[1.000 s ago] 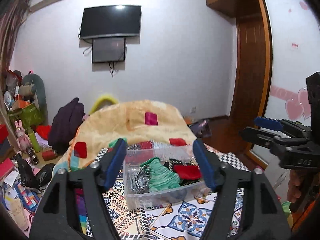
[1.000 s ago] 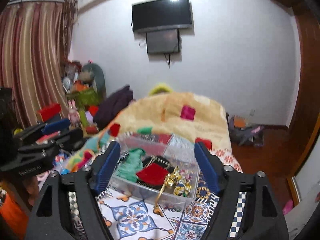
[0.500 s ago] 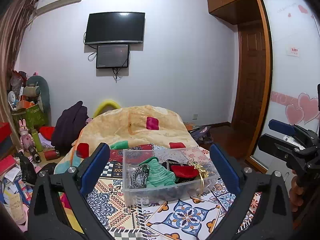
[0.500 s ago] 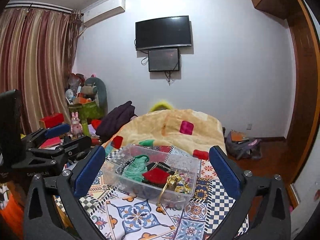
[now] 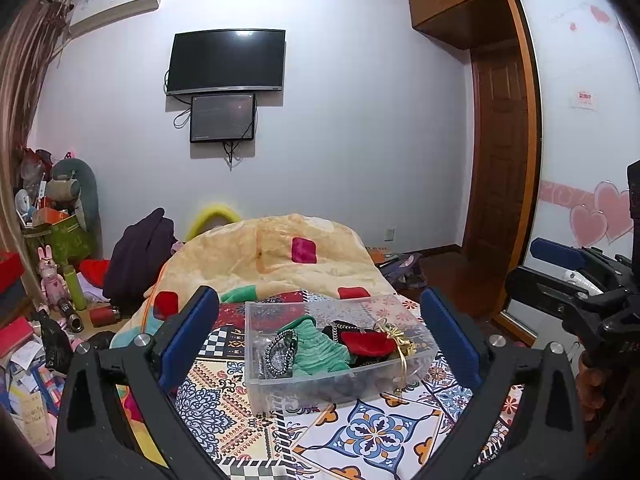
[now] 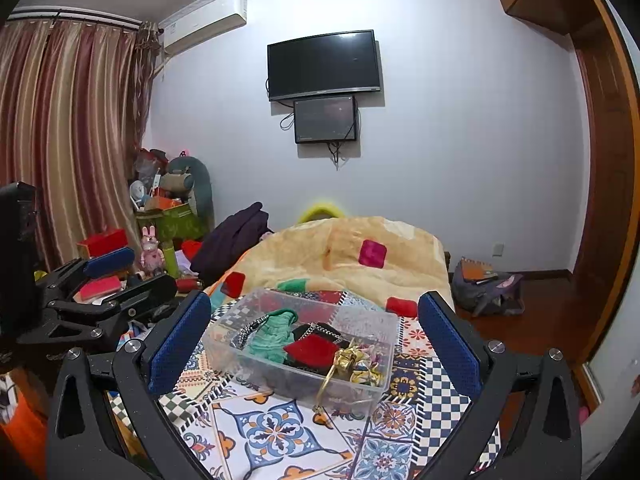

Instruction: Organize soft objects

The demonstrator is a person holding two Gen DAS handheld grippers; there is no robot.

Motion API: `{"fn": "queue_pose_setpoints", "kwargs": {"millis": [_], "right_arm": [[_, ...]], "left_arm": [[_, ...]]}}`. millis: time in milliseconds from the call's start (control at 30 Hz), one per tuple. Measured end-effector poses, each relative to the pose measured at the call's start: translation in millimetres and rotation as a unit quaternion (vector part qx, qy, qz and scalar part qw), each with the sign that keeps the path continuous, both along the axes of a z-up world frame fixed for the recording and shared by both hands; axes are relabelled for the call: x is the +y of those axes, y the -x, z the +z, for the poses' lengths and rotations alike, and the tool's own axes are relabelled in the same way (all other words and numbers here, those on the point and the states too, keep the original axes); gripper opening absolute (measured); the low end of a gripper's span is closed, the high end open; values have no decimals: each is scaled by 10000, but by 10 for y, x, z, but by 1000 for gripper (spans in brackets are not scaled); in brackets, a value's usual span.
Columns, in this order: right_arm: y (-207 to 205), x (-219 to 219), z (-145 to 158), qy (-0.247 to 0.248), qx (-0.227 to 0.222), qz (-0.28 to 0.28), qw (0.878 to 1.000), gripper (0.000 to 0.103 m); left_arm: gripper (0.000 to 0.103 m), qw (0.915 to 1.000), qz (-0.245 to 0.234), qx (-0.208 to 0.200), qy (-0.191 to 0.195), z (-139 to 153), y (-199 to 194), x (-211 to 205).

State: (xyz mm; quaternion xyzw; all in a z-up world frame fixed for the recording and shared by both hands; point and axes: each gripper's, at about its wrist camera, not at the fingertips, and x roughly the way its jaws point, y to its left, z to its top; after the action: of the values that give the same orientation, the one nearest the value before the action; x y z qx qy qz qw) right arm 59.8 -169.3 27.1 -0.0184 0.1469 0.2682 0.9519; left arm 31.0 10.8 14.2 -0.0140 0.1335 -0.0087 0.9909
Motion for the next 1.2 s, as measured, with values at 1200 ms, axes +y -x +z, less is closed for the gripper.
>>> {"fn": "queue_pose_setpoints", "kwargs": {"millis": [1200], "right_arm": [[11,-16,27,-89,19,-7,10000,103]], "left_arm": [[103,10000,-46,2,-27,-1,19,-19]]}}
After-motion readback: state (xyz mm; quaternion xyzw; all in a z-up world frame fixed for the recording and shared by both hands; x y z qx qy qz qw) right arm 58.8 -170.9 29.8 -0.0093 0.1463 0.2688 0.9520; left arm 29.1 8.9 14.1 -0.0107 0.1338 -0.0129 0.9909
